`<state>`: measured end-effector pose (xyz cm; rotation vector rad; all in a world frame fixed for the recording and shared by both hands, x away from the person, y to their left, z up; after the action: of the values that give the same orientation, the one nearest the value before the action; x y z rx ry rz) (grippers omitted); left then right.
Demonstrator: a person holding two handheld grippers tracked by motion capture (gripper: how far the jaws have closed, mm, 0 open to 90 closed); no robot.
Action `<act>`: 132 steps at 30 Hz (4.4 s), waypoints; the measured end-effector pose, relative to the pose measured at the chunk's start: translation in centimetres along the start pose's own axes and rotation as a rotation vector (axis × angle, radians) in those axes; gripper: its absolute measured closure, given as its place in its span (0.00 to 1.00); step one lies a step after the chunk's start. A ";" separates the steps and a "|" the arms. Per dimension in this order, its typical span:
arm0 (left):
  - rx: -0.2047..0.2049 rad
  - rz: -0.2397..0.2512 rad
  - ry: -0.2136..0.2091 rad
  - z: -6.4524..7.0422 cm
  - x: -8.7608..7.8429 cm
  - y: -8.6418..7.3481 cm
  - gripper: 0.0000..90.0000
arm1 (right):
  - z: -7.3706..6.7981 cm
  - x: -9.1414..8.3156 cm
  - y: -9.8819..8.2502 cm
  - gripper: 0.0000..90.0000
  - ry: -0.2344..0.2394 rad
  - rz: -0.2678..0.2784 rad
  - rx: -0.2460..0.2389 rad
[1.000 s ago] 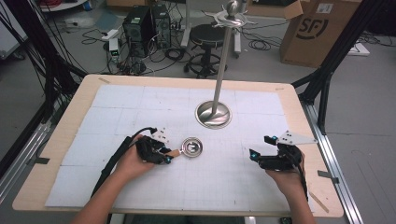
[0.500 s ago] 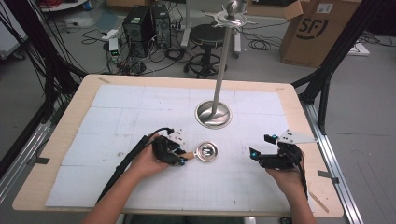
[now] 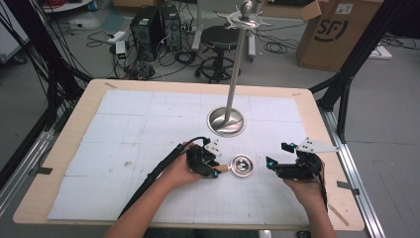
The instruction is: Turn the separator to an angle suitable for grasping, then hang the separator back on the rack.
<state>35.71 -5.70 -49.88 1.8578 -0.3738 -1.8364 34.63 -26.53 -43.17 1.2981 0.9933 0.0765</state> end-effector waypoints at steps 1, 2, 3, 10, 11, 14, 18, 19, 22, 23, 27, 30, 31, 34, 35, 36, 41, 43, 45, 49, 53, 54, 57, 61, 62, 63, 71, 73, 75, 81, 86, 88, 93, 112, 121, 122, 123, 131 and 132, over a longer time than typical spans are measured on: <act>0.001 0.001 0.001 0.0 0.1 0.2 0.75 | 0.0 0.0 0.0 0.18 0.002 -0.001 0.000; 0.005 0.000 0.003 0.0 0.2 0.3 0.75 | -0.1 0.1 0.0 0.18 0.002 -0.004 -0.002; 0.000 0.005 0.003 0.0 0.2 0.4 0.75 | -0.1 0.1 -0.1 0.18 0.001 -0.005 -0.002; -0.012 0.016 0.035 0.1 -0.9 -0.4 0.64 | 0.1 -0.1 -0.3 0.18 -0.002 -0.006 0.003; -0.014 0.022 0.040 0.2 -1.3 -0.8 0.64 | 0.1 -0.1 -0.3 0.18 -0.003 -0.007 0.005; -0.033 0.023 0.057 0.1 -2.2 -2.4 0.64 | 0.2 -0.3 -0.2 0.18 -0.004 0.001 0.007; -0.067 0.020 0.065 -0.3 -3.0 -4.6 0.64 | 0.3 -0.3 -0.3 0.18 -0.008 -0.001 0.007; -0.069 0.022 0.063 -0.3 -3.0 -4.7 0.65 | 0.2 -0.3 -0.3 0.18 -0.006 -0.004 0.009; -0.071 0.024 0.060 -0.2 -3.0 -5.1 0.69 | 0.1 -0.2 -0.3 0.18 -0.006 -0.005 0.003; -0.059 0.024 0.057 -0.2 -3.0 -5.0 0.73 | 0.0 -0.1 -0.2 0.18 -0.005 -0.006 0.004; -0.051 0.024 0.057 -0.4 -2.8 -4.6 0.76 | -0.1 0.1 -0.3 0.18 -0.007 -0.012 -0.002; -0.049 0.034 0.060 -0.7 -2.5 -4.0 0.76 | -0.1 0.0 -0.4 0.18 -0.008 -0.014 -0.002; -0.049 0.038 0.056 -0.8 -2.4 -3.8 0.76 | -0.1 0.0 -0.5 0.18 -0.007 -0.016 0.004; -0.049 0.042 0.056 -1.1 -1.9 -3.1 0.76 | 0.0 -0.3 -0.8 0.18 -0.015 -0.022 -0.004; -0.045 0.038 0.058 -1.2 -1.8 -2.9 0.76 | 0.0 -0.5 -0.9 0.18 -0.018 -0.022 0.005; -0.037 0.032 0.062 -1.3 -1.7 -2.7 0.76 | 0.0 -0.7 -0.9 0.18 -0.019 -0.020 0.004; -0.044 0.069 0.082 -1.5 -2.0 -1.9 0.66 | 0.4 -1.6 -1.3 0.18 -0.029 -0.010 0.016; -0.054 0.073 0.092 -1.7 -2.8 -2.2 0.62 | 0.7 -1.8 -1.3 0.18 -0.032 -0.001 0.027; -0.078 0.101 0.098 -1.8 -3.7 -2.3 0.59 | 0.8 -1.8 -1.2 0.18 -0.030 0.001 0.031; -0.121 0.163 0.141 -2.1 -6.4 -3.5 0.52 | 0.4 -1.3 -1.2 0.18 -0.022 -0.012 0.013; -0.162 0.211 0.171 -2.3 -8.9 -5.3 0.47 | 0.3 -1.1 -0.8 0.18 -0.010 -0.001 0.006; -0.178 0.229 0.176 -2.4 -9.5 -5.8 0.46 | 0.3 -1.1 -0.7 0.18 -0.010 -0.002 0.005; -0.232 0.306 0.198 -3.3 -11.8 -7.2 0.42 | 0.3 -0.8 -0.6 0.18 -0.010 -0.002 -0.005; -0.296 0.387 0.220 -4.7 -14.0 -8.7 0.29 | 0.2 -0.9 -0.6 0.18 -0.011 -0.005 0.004; -0.301 0.402 0.220 -4.8 -14.3 -8.9 0.26 | 0.3 -0.9 -0.7 0.18 -0.013 -0.005 0.007; -0.313 0.424 0.223 -5.0 -14.8 -9.1 0.25 | 0.4 -0.9 -0.7 0.18 -0.013 -0.006 0.007; -0.313 0.512 0.268 -5.5 -17.3 -10.4 0.13 | 0.2 -0.8 -0.8 0.18 -0.010 -0.011 0.000; -0.312 0.525 0.270 -5.5 -17.6 -10.7 0.10 | 0.1 -0.7 -0.8 0.18 -0.006 -0.015 -0.002; -0.308 0.535 0.267 -5.5 -17.9 -10.9 0.07 | 0.1 -0.6 -0.8 0.18 -0.004 -0.018 -0.007; -0.294 0.577 0.256 -5.3 -18.4 -11.0 0.02 | 0.0 -0.5 -0.9 0.18 0.001 -0.023 -0.007; -0.278 0.550 0.265 -5.3 -17.8 -10.8 0.02 | -0.1 -0.5 -0.9 0.18 0.005 -0.025 -0.010; -0.278 0.541 0.268 -5.4 -17.5 -10.8 0.02 | -0.2 -0.5 -0.9 0.18 0.004 -0.026 -0.014; -0.284 0.531 0.267 -5.6 -17.4 -11.0 0.02 | -0.9 -0.1 -0.7 0.18 0.021 -0.038 -0.033; -0.269 0.533 0.269 -5.4 -17.5 -10.9 0.02 | -3.6 3.4 2.1 0.19 0.085 -0.164 -0.188; -0.270 0.539 0.265 -5.2 -17.6 -10.9 0.02 | -4.5 5.5 3.0 0.23 0.117 -0.263 -0.245; -0.266 0.536 0.267 -5.2 -17.6 -10.9 0.02 | -4.6 5.8 3.0 0.23 0.121 -0.277 -0.252; -0.264 0.535 0.267 -5.2 -17.6 -10.9 0.02 | -4.7 6.0 3.0 0.23 0.123 -0.292 -0.259; -0.266 0.547 0.270 -5.3 -17.8 -10.9 0.02 | -5.0 7.5 2.7 0.27 0.135 -0.391 -0.307; -0.267 0.548 0.270 -5.3 -17.8 -10.9 0.02 | -5.0 7.6 2.7 0.27 0.136 -0.404 -0.311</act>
<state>38.38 13.61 -40.59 1.5899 -0.4592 -1.1911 37.28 -17.60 -44.95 0.8008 1.2877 0.0081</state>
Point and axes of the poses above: each handheld gripper's, and its own axes: x roughly forward along the jaws, y roughly out of its top, z roughly to its right, the point moved 9 cm from there along x, roughly forward along the jaws, and after that the axes turned 7 degrees about -z, right-handed, at the moved point
